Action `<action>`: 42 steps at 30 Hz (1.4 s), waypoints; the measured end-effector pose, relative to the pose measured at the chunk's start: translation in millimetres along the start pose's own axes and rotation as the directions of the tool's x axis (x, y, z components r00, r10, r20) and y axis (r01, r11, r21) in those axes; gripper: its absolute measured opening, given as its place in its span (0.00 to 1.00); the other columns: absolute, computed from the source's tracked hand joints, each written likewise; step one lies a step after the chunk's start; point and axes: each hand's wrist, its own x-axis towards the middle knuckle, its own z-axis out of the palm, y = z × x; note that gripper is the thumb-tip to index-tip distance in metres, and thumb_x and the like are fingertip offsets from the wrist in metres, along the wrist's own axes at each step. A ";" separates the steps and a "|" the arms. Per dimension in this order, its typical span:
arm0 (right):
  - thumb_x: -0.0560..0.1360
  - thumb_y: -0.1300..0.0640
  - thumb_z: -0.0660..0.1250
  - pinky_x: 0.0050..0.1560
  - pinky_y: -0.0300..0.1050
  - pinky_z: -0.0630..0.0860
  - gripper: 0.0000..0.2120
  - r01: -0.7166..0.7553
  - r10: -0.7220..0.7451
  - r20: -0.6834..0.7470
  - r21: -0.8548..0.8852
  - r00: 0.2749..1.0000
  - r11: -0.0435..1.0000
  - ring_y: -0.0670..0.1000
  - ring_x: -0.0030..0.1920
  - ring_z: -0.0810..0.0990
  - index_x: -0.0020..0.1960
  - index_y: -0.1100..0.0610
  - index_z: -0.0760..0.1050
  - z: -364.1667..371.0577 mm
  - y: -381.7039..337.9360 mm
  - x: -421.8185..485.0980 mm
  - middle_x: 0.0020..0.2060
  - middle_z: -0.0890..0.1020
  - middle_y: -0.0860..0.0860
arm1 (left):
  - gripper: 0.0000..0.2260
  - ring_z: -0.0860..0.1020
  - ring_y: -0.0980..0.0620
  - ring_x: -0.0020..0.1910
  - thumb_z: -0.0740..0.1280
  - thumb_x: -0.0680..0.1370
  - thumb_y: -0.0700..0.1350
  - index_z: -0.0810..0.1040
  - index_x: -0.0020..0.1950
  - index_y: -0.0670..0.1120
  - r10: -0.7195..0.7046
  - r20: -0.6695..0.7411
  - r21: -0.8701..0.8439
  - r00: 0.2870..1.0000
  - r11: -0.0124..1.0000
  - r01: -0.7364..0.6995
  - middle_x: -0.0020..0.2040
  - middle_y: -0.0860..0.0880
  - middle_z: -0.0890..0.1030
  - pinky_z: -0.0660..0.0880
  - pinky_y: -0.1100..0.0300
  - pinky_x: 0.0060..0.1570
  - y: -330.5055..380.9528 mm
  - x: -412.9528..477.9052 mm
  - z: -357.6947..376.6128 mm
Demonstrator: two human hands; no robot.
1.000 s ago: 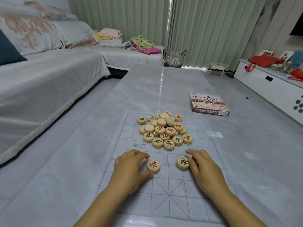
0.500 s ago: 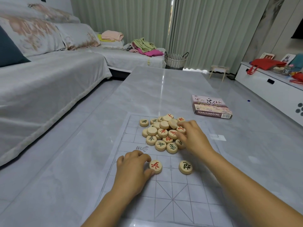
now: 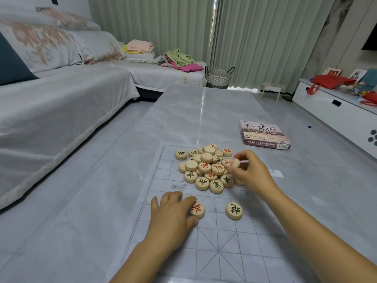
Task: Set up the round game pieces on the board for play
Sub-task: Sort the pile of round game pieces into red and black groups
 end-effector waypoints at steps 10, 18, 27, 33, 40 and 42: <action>0.67 0.52 0.74 0.43 0.30 0.69 0.16 0.006 0.033 0.124 -0.303 0.992 0.953 0.41 0.49 0.73 0.51 0.47 0.72 -34.3 46.3 -83.0 0.48 0.75 0.43 | 0.18 0.59 0.53 0.72 0.58 0.78 0.55 0.66 0.69 0.57 -0.011 -0.024 -0.041 1.000 0.999 0.010 0.71 0.53 0.64 0.50 0.50 0.73 4.4 -5.0 0.5; 0.71 0.49 0.70 0.50 0.35 0.69 0.13 -0.031 0.084 0.264 -0.197 0.961 0.980 0.43 0.53 0.71 0.53 0.45 0.69 -18.4 23.6 -70.0 0.52 0.71 0.43 | 0.19 0.63 0.53 0.69 0.59 0.77 0.56 0.65 0.69 0.57 -0.052 -0.051 -0.030 0.997 0.998 0.050 0.69 0.55 0.67 0.55 0.50 0.72 -2.8 -1.8 -3.1; 0.78 0.60 0.58 0.64 0.43 0.62 0.18 0.379 -0.326 0.193 -0.455 0.925 0.805 0.53 0.67 0.65 0.67 0.56 0.69 48.6 -0.2 29.0 0.68 0.69 0.51 | 0.25 0.61 0.52 0.71 0.62 0.76 0.56 0.61 0.71 0.54 -0.048 -0.020 -0.014 0.999 0.999 0.048 0.71 0.54 0.65 0.52 0.49 0.73 -3.4 -0.1 -2.8; 0.78 0.60 0.56 0.61 0.49 0.66 0.17 0.383 -0.231 0.308 -0.674 0.923 0.632 0.57 0.63 0.65 0.65 0.56 0.70 65.7 -9.1 54.2 0.64 0.72 0.54 | 0.24 0.62 0.52 0.70 0.62 0.76 0.56 0.62 0.70 0.54 -0.036 -0.003 0.019 0.999 0.999 0.036 0.70 0.53 0.66 0.53 0.49 0.73 -7.2 3.9 -6.0; 0.74 0.57 0.66 0.43 0.28 0.72 0.12 0.189 -0.171 0.208 -0.069 0.963 0.979 0.42 0.44 0.76 0.58 0.54 0.76 36.6 -25.9 -3.1 0.49 0.75 0.47 | 0.23 0.63 0.50 0.69 0.62 0.76 0.55 0.63 0.70 0.55 -0.014 0.002 0.037 1.000 0.999 0.014 0.68 0.52 0.67 0.53 0.49 0.71 -8.3 4.0 -4.0; 0.70 0.58 0.71 0.49 0.36 0.76 0.12 0.119 -0.121 0.305 0.023 0.945 0.993 0.46 0.48 0.78 0.52 0.50 0.76 36.4 -19.9 -31.5 0.49 0.77 0.48 | 0.21 0.63 0.50 0.68 0.61 0.76 0.55 0.64 0.69 0.56 -0.003 -0.008 0.044 1.000 0.999 0.004 0.68 0.52 0.67 0.54 0.50 0.70 -7.7 3.6 -3.4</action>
